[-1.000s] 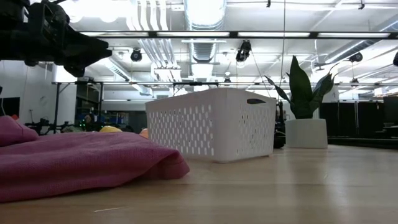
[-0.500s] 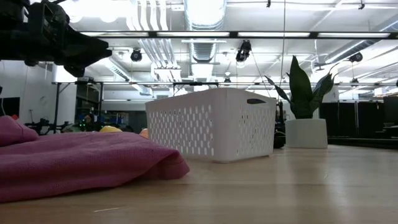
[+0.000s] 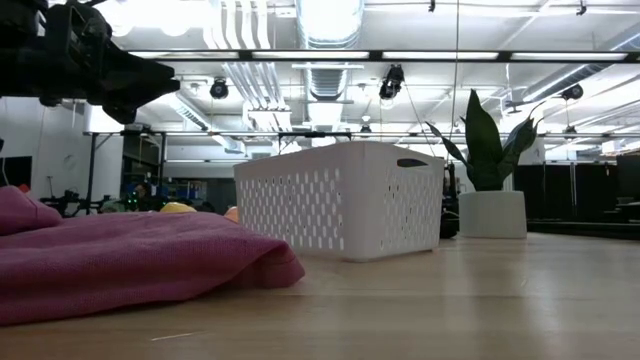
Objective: Pick and placing Produce into tupperware
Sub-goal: Put the raspberry into the white bin
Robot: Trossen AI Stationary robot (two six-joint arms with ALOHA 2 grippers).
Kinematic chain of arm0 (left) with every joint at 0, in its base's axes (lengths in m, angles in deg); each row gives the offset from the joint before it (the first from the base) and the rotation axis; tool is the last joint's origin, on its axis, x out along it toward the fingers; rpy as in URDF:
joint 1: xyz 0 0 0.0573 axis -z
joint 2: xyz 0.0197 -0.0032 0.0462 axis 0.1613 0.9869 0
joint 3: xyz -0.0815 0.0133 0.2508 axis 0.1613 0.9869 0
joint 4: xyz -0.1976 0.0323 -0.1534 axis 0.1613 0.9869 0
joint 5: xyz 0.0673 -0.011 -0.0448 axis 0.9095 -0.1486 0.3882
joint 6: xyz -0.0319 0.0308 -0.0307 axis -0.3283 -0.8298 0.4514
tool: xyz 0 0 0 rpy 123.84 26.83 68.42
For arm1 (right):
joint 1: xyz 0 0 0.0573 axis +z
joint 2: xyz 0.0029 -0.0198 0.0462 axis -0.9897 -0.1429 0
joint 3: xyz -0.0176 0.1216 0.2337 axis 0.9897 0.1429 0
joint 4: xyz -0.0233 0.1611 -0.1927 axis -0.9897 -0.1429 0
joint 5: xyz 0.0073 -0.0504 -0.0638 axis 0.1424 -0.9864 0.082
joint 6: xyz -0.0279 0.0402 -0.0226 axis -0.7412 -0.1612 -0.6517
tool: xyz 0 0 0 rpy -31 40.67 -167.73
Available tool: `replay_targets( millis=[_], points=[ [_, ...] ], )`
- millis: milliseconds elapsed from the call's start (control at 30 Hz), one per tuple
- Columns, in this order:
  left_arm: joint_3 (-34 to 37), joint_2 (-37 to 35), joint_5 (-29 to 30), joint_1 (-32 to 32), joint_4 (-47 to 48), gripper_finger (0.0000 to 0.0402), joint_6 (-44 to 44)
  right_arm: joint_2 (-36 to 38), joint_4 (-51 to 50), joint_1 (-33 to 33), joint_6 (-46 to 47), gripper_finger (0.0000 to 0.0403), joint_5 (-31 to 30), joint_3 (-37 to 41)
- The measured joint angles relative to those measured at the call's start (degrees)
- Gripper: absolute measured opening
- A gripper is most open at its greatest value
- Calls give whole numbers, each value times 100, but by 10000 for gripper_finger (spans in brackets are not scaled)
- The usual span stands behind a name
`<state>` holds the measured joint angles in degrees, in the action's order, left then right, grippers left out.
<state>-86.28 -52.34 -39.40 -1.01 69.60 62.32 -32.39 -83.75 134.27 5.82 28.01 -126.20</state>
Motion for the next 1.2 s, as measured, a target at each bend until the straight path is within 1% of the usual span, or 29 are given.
replay_targets(
  millis=[167,533,633,733,800,867,1067,1133,1200],
  points=[
    [0,-7,0,0,-10,142,0,26,11,0,-2,194,21,2],
    [0,-2,1,0,-12,142,0,55,1,-7,68,91,154,3],
    [0,-2,-1,0,-12,142,0,74,13,-4,81,76,221,-42],
    [0,-1,0,0,-7,142,0,145,17,-32,12,76,166,-136],
    [0,-7,1,0,-15,142,0,201,23,-85,-69,82,-69,-226],
    [0,-8,1,0,-17,142,0,267,35,-137,-215,86,-451,-326],
    [0,-6,1,0,1,142,-7,339,653,-300,-809,77,-2042,-476],
    [0,-9,1,-1,-18,142,-7,341,799,-455,-1019,76,-2321,-492],
    [0,-17,1,0,-12,142,-7,341,796,-655,-1122,76,-2444,-505]
  ],
)
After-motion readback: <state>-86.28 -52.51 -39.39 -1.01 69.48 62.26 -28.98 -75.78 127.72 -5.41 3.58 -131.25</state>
